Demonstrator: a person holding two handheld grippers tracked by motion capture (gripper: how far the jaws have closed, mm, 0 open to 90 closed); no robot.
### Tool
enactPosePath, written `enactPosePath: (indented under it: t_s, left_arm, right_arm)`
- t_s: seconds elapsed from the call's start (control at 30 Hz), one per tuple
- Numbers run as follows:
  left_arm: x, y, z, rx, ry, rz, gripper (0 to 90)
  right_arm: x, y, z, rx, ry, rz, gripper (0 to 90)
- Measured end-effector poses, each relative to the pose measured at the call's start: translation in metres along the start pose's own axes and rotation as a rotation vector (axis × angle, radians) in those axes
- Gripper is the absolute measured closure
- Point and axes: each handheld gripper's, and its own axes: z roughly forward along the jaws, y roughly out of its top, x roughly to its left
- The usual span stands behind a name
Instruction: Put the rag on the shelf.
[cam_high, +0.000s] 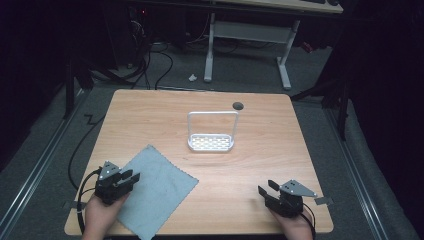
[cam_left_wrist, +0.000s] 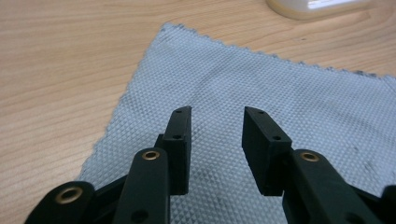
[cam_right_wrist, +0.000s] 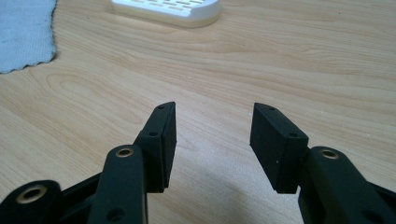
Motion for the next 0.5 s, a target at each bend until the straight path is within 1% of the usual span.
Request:
enactPosePath:
  t_s: [0.03, 0.07, 0.13, 0.17, 0.23, 0.27, 0.3, 0.33, 0.37, 0.43, 0.47, 0.5]
  left_arm:
    - [-0.001, 0.0, 0.0, 0.002, -0.005, -0.002, 63.2]
    - [-0.001, 0.001, 0.0, -0.005, -0.034, -0.03, 63.3]
    - [-0.002, 0.001, 0.0, -0.004, -0.042, -0.03, 63.3]
    - [-0.004, 0.001, 0.001, -0.003, -0.047, -0.023, 63.3]
    - [-0.008, 0.003, 0.001, 0.008, -0.07, 0.007, 64.6]
    - [-0.01, 0.003, 0.0, 0.002, -0.088, 0.014, 69.0]
    - [-0.012, 0.005, -0.001, 0.005, -0.106, 0.025, 72.9]
    - [-0.016, 0.006, -0.002, 0.007, -0.116, 0.044, 72.9]
    - [-0.021, 0.007, -0.003, 0.016, -0.117, 0.073, 77.1]
    - [-0.031, 0.008, -0.002, 0.05, -0.134, 0.135, 85.9]
    - [-0.036, 0.007, -0.001, 0.051, -0.142, 0.166, 88.2]
    - [-0.04, 0.007, -0.001, 0.064, -0.141, 0.198, 89.7]
  right_arm:
    - [0.001, -0.001, 0.001, 0.006, -0.003, -0.011, 52.3]
    - [0.002, -0.001, 0.001, 0.01, -0.002, -0.016, 52.4]
    - [0.003, -0.001, 0.001, 0.012, -0.002, -0.023, 52.4]
    - [0.003, -0.001, 0.001, 0.012, -0.002, -0.023, 52.4]
    - [0.003, -0.001, 0.001, 0.011, 0.002, -0.026, 52.4]
    - [0.003, -0.001, 0.002, 0.015, 0.015, -0.018, 52.2]
    - [0.003, -0.001, 0.002, 0.016, 0.016, -0.021, 52.2]
    - [0.003, -0.001, 0.002, 0.016, 0.016, -0.021, 52.2]
    - [0.003, -0.002, 0.002, 0.018, 0.018, -0.023, 52.2]
    - [0.003, -0.002, 0.003, 0.021, 0.02, -0.023, 52.2]
    - [0.003, -0.002, 0.003, 0.022, 0.022, -0.021, 52.3]
    - [0.004, -0.002, 0.003, 0.022, 0.023, -0.024, 52.2]
